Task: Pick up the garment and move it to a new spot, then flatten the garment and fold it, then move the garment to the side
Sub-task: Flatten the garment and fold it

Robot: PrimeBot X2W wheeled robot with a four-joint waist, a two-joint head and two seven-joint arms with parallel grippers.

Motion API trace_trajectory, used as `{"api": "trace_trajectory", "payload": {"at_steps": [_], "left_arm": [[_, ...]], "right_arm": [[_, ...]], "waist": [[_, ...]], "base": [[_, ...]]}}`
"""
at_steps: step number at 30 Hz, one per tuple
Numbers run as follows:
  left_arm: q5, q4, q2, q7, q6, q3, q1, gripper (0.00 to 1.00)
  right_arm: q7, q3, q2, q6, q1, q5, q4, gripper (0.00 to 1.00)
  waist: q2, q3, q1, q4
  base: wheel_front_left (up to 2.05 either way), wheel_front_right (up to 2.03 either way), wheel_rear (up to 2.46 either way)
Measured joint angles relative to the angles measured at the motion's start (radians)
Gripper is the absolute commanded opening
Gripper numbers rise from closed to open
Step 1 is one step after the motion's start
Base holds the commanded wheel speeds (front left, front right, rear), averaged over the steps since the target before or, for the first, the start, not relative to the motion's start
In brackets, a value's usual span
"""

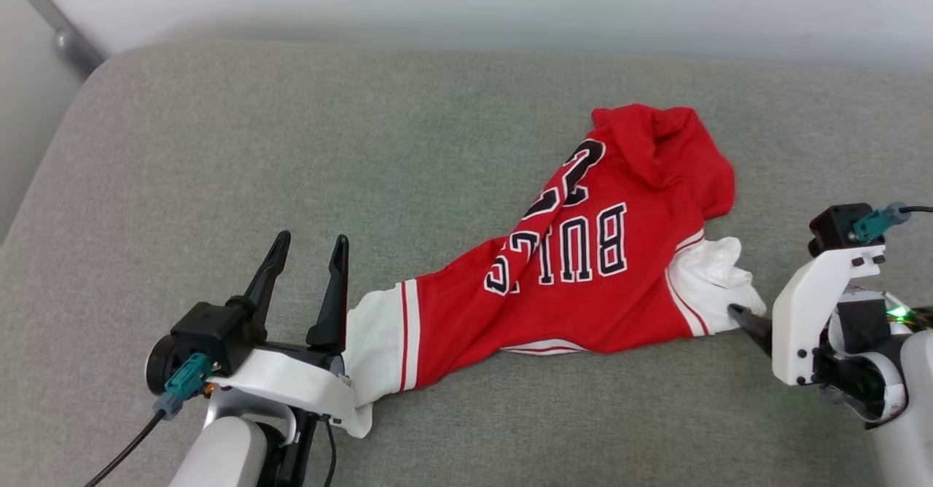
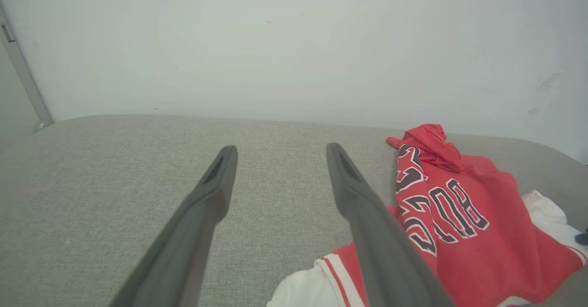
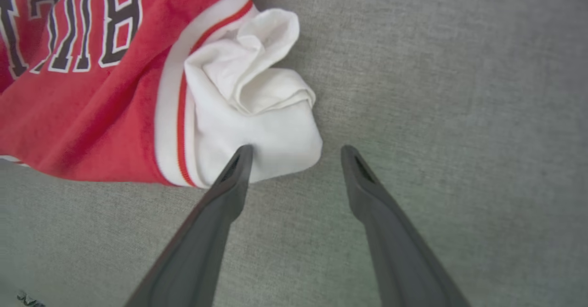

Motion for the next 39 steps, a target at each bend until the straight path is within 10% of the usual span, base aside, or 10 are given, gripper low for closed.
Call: {"api": "trace_trajectory", "payload": {"at_steps": [10, 11, 13, 25, 39], "left_arm": [[-0.008, 0.027, -0.012, -0.011, -0.011, 0.003, -0.023, 1.00], [-0.009, 0.030, -0.012, -0.011, -0.013, 0.004, -0.026, 1.00], [-0.009, 0.039, -0.013, -0.015, -0.013, 0.007, -0.030, 1.00], [-0.058, 0.091, 0.020, 0.067, -0.043, 0.013, -0.011, 1.00], [-0.253, 0.010, 0.268, 0.651, -0.132, -0.110, 0.025, 1.00]], "right_arm": [[0.032, -0.028, 0.053, 0.000, -0.036, -0.040, 0.082, 1.00], [0.039, -0.030, 0.054, 0.000, -0.039, -0.038, 0.086, 0.49], [0.040, -0.028, 0.054, 0.000, -0.040, -0.037, 0.089, 0.00], [0.000, -0.021, 0.041, 0.000, 0.014, -0.020, 0.041, 0.00], [-0.007, -0.152, 0.084, 0.000, 0.243, -0.051, -0.201, 0.00]], "waist": [[0.0000, 0.069, -0.0001, 0.054], [0.0000, 0.071, -0.0001, 0.056], [0.0000, 0.070, -0.0001, 0.057], [0.0000, -0.004, 0.0001, 0.034], [0.0000, -0.111, 0.0000, -0.048]], "base": [[0.00, 0.00, 0.00], [0.00, 0.00, 0.00], [0.00, 0.00, 0.00], [0.00, 0.00, 0.00], [0.00, 0.00, 0.00]]}}
